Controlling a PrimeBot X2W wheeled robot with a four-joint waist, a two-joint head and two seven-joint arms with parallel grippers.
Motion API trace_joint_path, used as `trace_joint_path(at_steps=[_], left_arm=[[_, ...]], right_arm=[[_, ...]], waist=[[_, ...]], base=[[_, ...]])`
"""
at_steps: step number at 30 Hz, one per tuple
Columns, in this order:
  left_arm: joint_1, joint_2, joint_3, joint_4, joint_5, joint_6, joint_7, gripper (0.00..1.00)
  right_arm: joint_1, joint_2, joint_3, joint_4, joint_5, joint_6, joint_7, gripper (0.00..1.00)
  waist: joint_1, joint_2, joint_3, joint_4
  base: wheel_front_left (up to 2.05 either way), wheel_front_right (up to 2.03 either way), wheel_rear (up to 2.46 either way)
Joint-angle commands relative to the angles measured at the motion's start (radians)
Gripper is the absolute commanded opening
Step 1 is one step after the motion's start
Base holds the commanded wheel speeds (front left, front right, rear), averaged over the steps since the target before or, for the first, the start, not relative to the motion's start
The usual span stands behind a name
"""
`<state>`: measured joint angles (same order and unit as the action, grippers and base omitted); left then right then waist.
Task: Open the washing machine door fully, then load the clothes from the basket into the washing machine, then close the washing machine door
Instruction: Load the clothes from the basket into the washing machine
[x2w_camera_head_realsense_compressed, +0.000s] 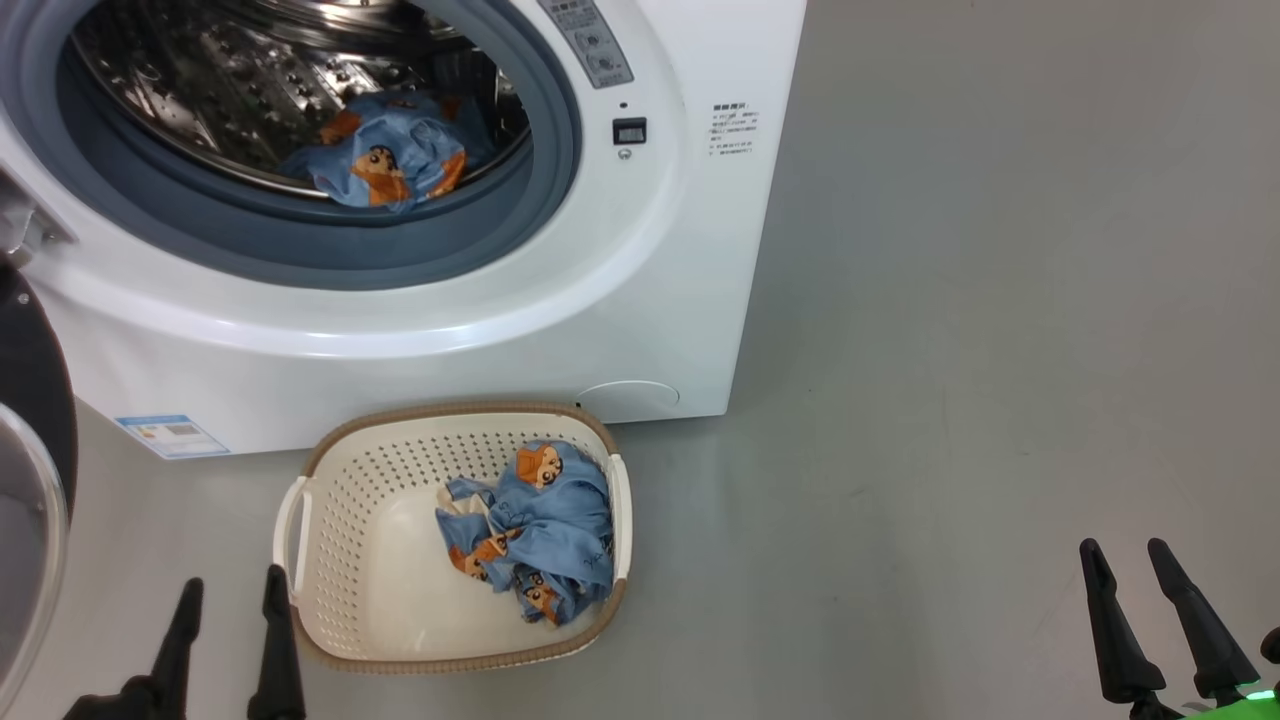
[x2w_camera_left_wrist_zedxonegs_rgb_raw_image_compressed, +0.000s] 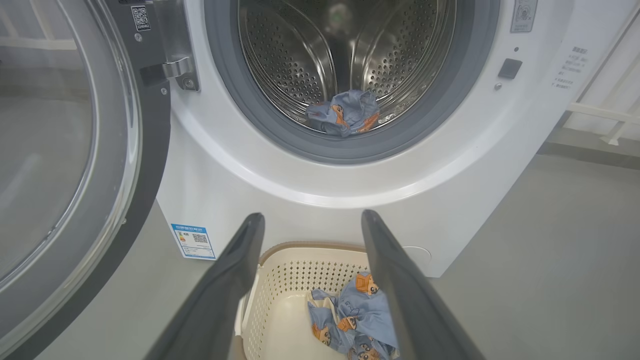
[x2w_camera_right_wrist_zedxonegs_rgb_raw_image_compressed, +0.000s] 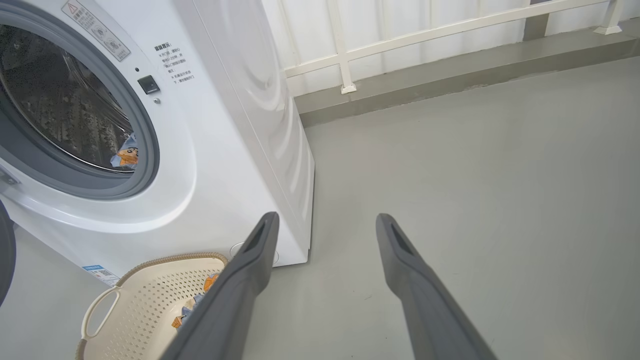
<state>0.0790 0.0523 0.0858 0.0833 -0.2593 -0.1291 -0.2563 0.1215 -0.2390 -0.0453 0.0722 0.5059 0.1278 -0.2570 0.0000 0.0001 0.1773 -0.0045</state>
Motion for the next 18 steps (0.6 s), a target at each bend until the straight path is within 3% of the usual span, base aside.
trace_joint_path(at_steps=[1,10,18], left_arm=[[-0.028,0.01,0.026,-0.014,-0.001,-0.002,-0.006,1.0],[-0.136,0.027,-0.071,0.114,-0.03,-0.002,-0.006,1.0],[-0.36,0.076,-0.216,0.4,-0.092,-0.002,-0.006,1.0]], right_arm=[[-0.013,-0.017,0.019,-0.027,0.007,0.003,-0.005,1.0],[-0.056,0.0,0.033,-0.037,0.001,0.003,-0.005,1.0],[-0.155,0.019,0.061,-0.049,-0.004,0.003,-0.005,1.0]], waist=[[0.0,-0.0001,0.005,-0.003],[0.0,-0.0001,0.071,-0.022],[0.0,-0.0001,0.209,-0.055]], base=[[0.0,0.0,0.0],[0.0,0.0,0.0],[0.0,0.0,0.0]])
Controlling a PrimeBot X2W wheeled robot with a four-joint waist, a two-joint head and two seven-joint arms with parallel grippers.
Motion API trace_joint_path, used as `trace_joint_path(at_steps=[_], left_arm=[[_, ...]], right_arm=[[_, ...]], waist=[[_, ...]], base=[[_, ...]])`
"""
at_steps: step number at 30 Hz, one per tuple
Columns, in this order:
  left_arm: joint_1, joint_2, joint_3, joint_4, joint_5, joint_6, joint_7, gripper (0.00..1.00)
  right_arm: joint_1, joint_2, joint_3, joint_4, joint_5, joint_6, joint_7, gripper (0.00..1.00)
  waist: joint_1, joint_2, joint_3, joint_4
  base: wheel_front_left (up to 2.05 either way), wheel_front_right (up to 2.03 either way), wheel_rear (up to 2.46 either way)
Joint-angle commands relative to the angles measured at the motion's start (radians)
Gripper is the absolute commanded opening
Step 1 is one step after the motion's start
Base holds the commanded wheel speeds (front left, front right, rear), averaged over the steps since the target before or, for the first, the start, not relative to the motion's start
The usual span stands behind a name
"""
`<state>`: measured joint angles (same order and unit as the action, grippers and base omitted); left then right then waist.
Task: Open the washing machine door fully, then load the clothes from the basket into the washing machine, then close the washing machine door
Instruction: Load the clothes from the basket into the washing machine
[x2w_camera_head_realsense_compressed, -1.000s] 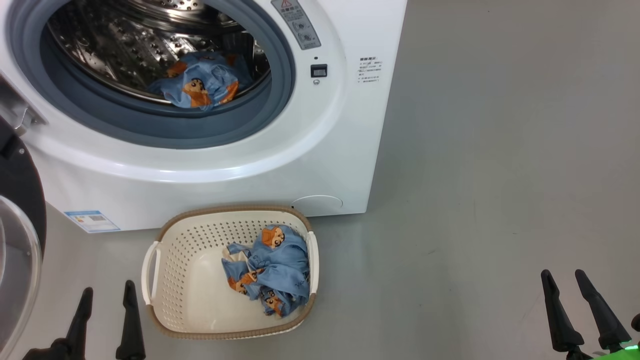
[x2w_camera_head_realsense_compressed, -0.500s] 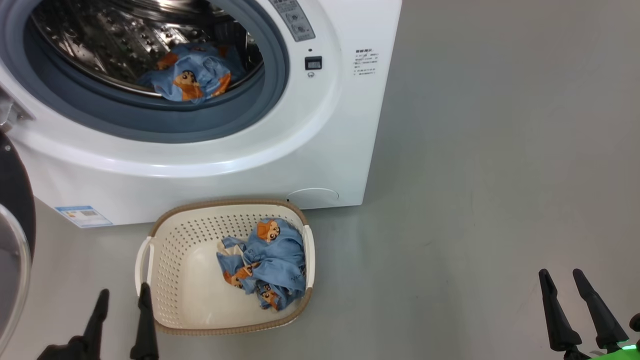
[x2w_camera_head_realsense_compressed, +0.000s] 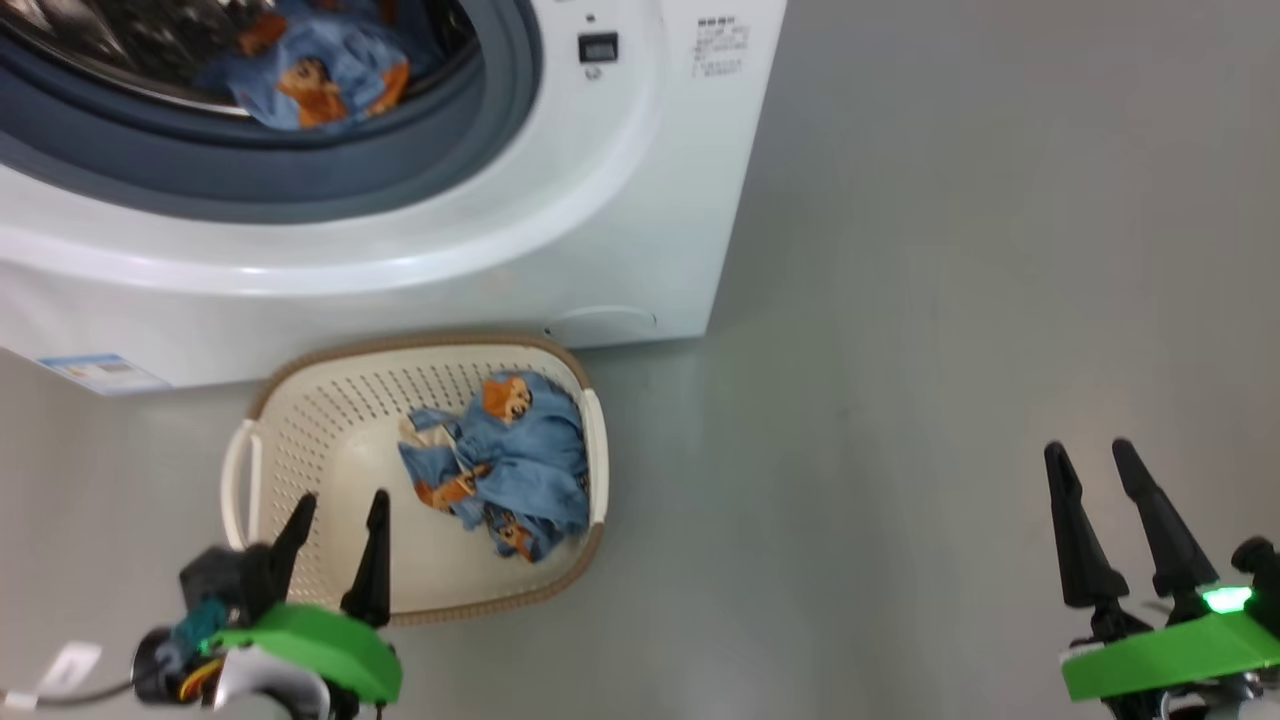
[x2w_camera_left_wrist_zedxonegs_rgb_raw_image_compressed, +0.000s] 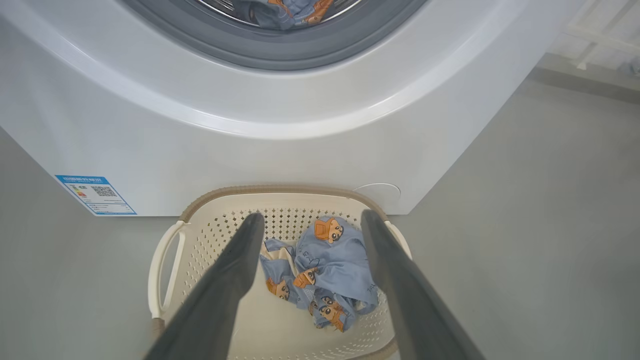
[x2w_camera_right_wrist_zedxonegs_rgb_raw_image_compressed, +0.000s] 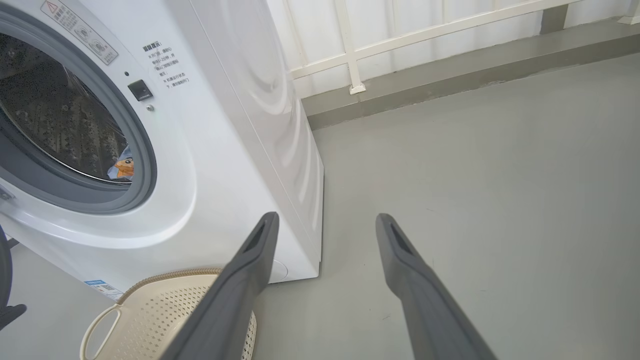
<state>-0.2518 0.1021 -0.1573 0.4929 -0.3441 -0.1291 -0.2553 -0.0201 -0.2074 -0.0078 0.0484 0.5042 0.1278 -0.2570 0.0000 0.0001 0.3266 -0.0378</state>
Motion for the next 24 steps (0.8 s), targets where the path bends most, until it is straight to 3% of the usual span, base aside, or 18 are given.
trace_joint_path(at_steps=[1,14,24], left_arm=[[-0.057,0.03,0.01,0.022,-0.017,-0.002,-0.006,1.0],[-0.343,0.072,-0.233,0.36,-0.151,-0.002,-0.006,1.0],[-0.528,0.111,-0.464,0.49,-0.303,-0.002,-0.006,1.0]], right_arm=[[-0.024,-0.011,0.025,-0.026,-0.003,0.003,-0.005,1.0],[-0.136,0.016,0.062,-0.038,-0.01,0.003,-0.005,1.0],[-0.209,0.026,0.097,-0.047,-0.013,0.003,-0.005,1.0]], waist=[[0.0,-0.0001,0.075,-0.025],[0.0,-0.0001,0.249,-0.068],[0.0,-0.0001,0.389,-0.094]], base=[[0.0,0.0,0.0],[0.0,0.0,0.0],[0.0,0.0,0.0]])
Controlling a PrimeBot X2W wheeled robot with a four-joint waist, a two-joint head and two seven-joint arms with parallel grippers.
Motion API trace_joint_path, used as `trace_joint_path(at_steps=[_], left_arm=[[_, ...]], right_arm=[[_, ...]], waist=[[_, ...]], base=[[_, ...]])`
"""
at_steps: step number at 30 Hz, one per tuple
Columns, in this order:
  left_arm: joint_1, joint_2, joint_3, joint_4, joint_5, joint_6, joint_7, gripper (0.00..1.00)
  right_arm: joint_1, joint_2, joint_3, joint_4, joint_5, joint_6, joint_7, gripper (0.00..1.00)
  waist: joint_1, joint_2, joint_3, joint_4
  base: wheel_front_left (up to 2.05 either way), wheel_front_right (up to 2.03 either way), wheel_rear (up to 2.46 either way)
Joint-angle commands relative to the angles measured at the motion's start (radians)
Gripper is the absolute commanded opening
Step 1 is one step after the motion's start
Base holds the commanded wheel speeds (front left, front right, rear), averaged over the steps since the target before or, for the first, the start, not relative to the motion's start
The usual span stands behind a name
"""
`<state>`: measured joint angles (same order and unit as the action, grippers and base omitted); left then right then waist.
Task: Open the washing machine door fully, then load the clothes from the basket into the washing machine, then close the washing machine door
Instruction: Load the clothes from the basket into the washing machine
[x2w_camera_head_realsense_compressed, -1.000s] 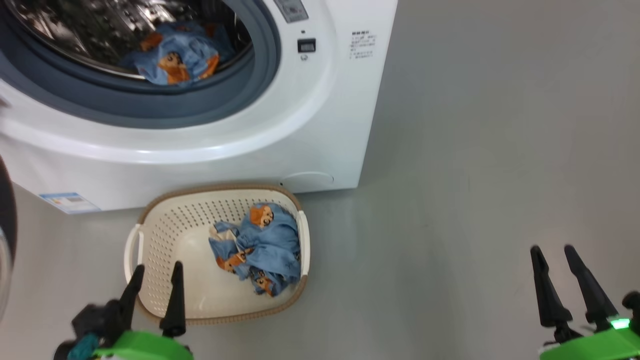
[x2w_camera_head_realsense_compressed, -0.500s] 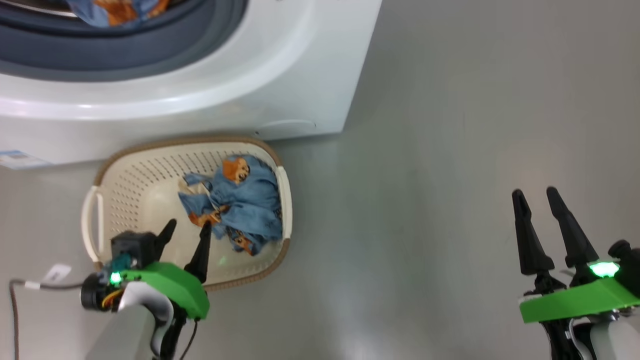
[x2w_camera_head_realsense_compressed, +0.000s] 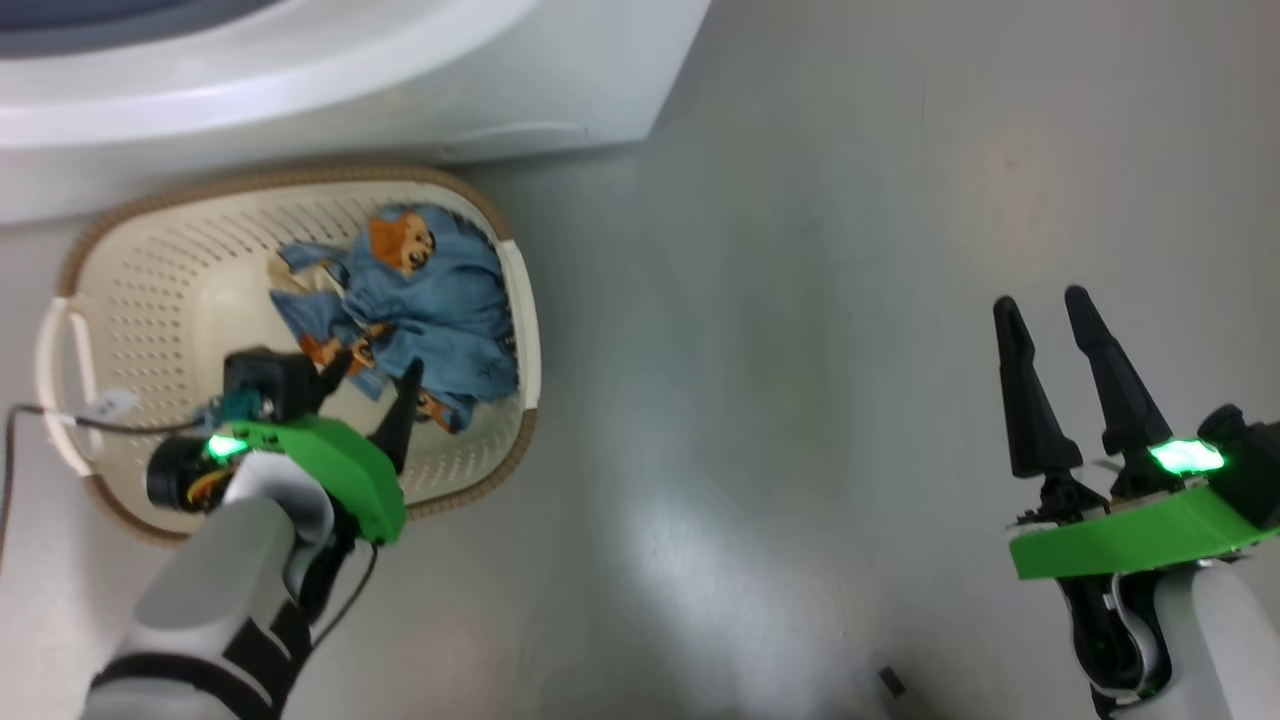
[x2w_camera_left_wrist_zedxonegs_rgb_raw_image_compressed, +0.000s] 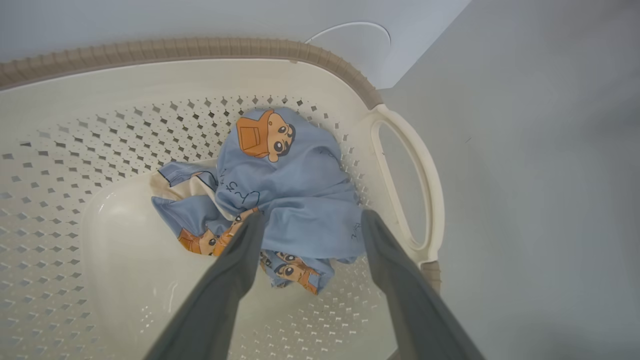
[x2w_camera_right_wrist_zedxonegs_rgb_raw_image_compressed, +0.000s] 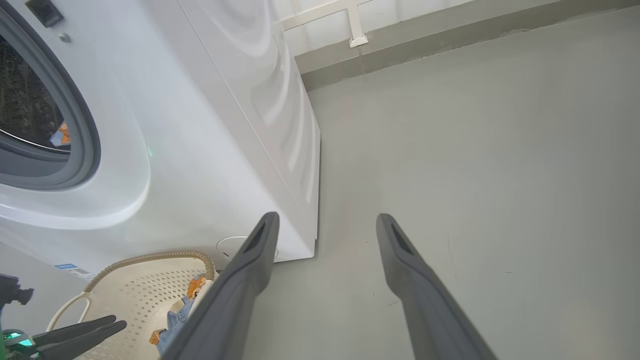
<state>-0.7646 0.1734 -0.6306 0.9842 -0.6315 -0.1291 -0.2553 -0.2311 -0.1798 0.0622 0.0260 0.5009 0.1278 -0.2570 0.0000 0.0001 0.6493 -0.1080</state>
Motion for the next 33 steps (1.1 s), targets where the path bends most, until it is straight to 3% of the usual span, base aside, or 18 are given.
trace_joint_path(at_steps=[1,17,33], left_arm=[[-0.034,0.045,-0.011,0.004,-0.033,-0.002,-0.006,1.0],[-0.242,0.112,-0.304,0.063,-0.243,-0.002,-0.004,1.0],[-0.334,0.151,-0.477,0.07,-0.403,-0.002,-0.003,1.0]], right_arm=[[-0.006,0.0,0.031,-0.027,-0.01,0.003,-0.005,1.0],[-0.072,-0.002,0.056,-0.055,-0.026,0.003,-0.005,1.0],[-0.06,-0.001,0.052,-0.086,-0.036,0.003,-0.005,1.0]], waist=[[0.0,-0.0001,0.082,-0.027],[0.0,-0.0001,0.24,-0.061],[0.0,-0.0001,0.286,-0.083]], base=[[0.0,0.0,0.0],[0.0,0.0,0.0],[0.0,0.0,0.0]])
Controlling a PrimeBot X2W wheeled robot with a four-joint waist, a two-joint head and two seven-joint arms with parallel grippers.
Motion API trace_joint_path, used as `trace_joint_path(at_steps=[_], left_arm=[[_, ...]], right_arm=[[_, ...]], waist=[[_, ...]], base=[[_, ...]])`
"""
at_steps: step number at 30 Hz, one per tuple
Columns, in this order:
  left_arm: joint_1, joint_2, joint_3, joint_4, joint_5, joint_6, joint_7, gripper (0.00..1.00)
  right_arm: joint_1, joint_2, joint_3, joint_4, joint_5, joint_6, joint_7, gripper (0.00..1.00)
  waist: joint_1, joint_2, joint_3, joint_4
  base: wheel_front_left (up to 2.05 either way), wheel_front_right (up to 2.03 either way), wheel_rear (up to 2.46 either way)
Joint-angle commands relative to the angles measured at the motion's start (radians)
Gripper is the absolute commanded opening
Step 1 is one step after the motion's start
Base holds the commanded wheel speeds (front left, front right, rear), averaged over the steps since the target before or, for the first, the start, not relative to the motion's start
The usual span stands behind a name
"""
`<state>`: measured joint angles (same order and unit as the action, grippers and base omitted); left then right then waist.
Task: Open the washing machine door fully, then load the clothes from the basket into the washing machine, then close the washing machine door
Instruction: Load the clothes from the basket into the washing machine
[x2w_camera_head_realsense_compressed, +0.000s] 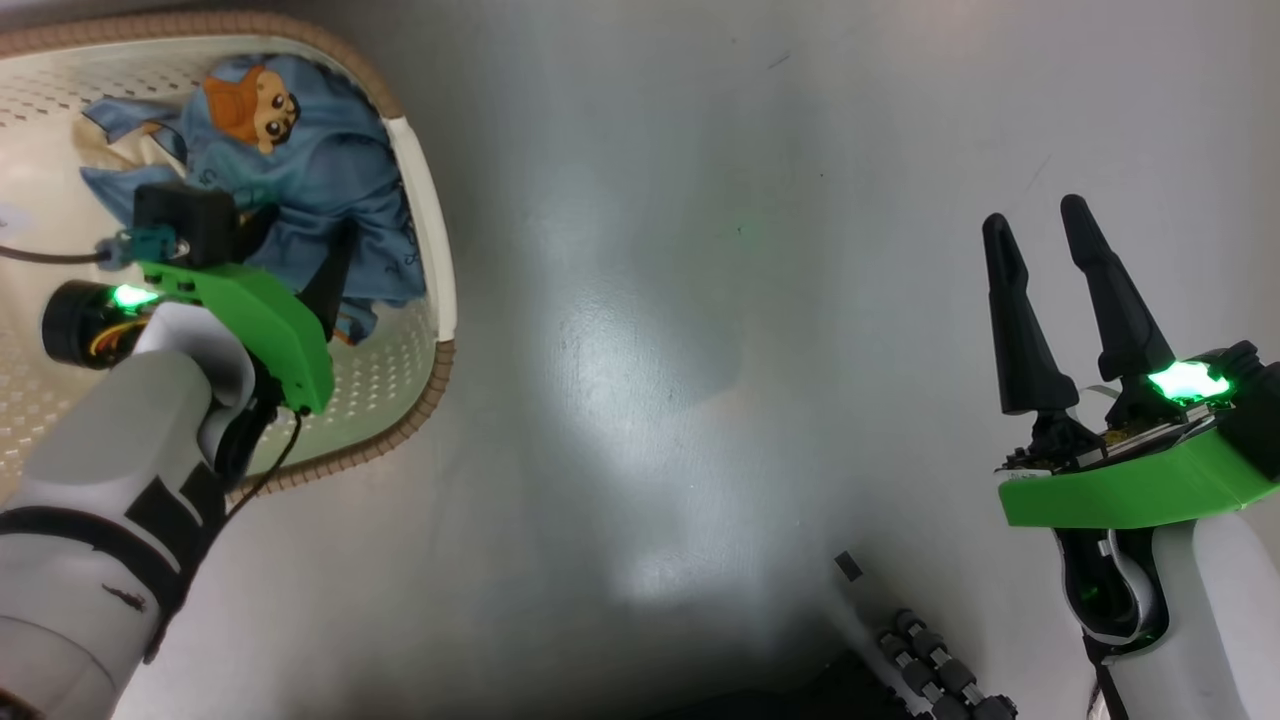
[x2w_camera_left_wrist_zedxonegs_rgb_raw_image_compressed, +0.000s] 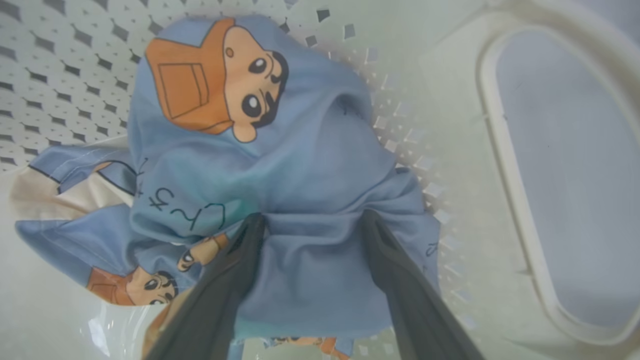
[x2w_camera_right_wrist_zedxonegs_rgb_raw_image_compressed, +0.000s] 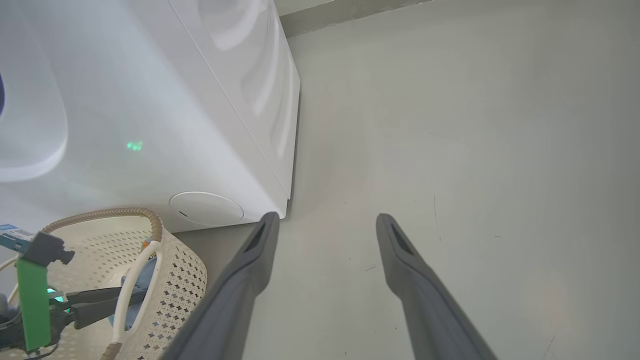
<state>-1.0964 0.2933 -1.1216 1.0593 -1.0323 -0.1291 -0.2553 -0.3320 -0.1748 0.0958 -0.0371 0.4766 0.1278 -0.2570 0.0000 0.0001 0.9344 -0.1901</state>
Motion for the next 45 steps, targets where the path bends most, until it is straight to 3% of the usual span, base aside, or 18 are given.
trace_joint_path(at_steps=[1,3,4,5,6,7,16,22,28,36,45], left_arm=[[-0.006,0.033,0.002,-0.007,-0.012,-0.002,-0.002,1.0],[-0.013,0.038,-0.019,-0.013,-0.034,-0.002,-0.001,1.0],[-0.016,0.04,-0.031,-0.017,-0.043,-0.002,0.001,0.62],[-0.02,0.043,-0.042,-0.019,-0.052,-0.002,0.001,0.4],[-0.022,0.044,-0.052,-0.021,-0.063,-0.002,0.001,0.08],[-0.023,0.045,-0.062,-0.026,-0.075,-0.002,0.002,0.0],[-0.03,0.051,-0.116,-0.046,-0.167,-0.002,0.003,0.0],[-0.026,0.047,-0.095,-0.043,-0.22,-0.002,-0.005,0.0],[0.011,0.053,0.086,-0.077,-0.162,-0.002,-0.006,0.0],[0.19,0.037,0.384,-0.166,0.023,-0.002,-0.006,0.0],[0.366,0.001,0.628,-0.282,0.198,-0.002,-0.006,0.0]], right_arm=[[0.043,-0.006,0.017,-0.025,-0.012,0.003,-0.005,1.0],[0.047,-0.005,0.014,-0.029,-0.013,0.003,-0.005,1.0],[0.049,-0.005,0.013,-0.03,-0.014,0.003,-0.005,1.0],[0.051,-0.005,0.012,-0.031,-0.016,0.003,-0.005,1.0],[0.052,-0.005,0.011,-0.032,-0.017,0.003,-0.005,1.0],[0.054,-0.005,0.01,-0.033,-0.018,0.003,-0.005,1.0],[0.059,-0.01,0.004,-0.033,-0.022,0.003,-0.005,1.0],[0.055,-0.014,-0.003,-0.03,-0.022,0.003,-0.005,1.0],[0.049,-0.02,-0.009,-0.015,-0.018,0.003,-0.005,1.0],[0.065,-0.031,-0.011,0.026,-0.007,0.003,-0.005,1.0],[0.118,-0.048,-0.012,0.064,0.005,0.003,-0.005,1.0]], waist=[[0.0,-0.0001,0.002,-0.002],[0.0,-0.0001,0.003,-0.004],[0.0,-0.0001,0.003,-0.004],[0.0,-0.0001,0.002,-0.005],[0.0,-0.0001,0.002,-0.005],[0.0,-0.0001,0.0,-0.005],[0.0,-0.0001,-0.018,0.005],[0.0,-0.0001,-0.056,0.036],[0.0,-0.0001,-0.11,0.078],[0.0,-0.0001,-0.24,0.117],[0.0,-0.0001,-0.373,0.141]], base=[[0.0,0.0,0.0],[0.0,0.0,0.0],[0.0,0.0,0.0],[0.0,0.0,0.0],[0.0,0.0,0.0],[0.0,0.0,0.0],[0.0,0.0,0.0],[0.0,0.0,0.0],[0.0,0.0,0.0],[0.0,0.0,0.0],[0.0,0.0,0.0]])
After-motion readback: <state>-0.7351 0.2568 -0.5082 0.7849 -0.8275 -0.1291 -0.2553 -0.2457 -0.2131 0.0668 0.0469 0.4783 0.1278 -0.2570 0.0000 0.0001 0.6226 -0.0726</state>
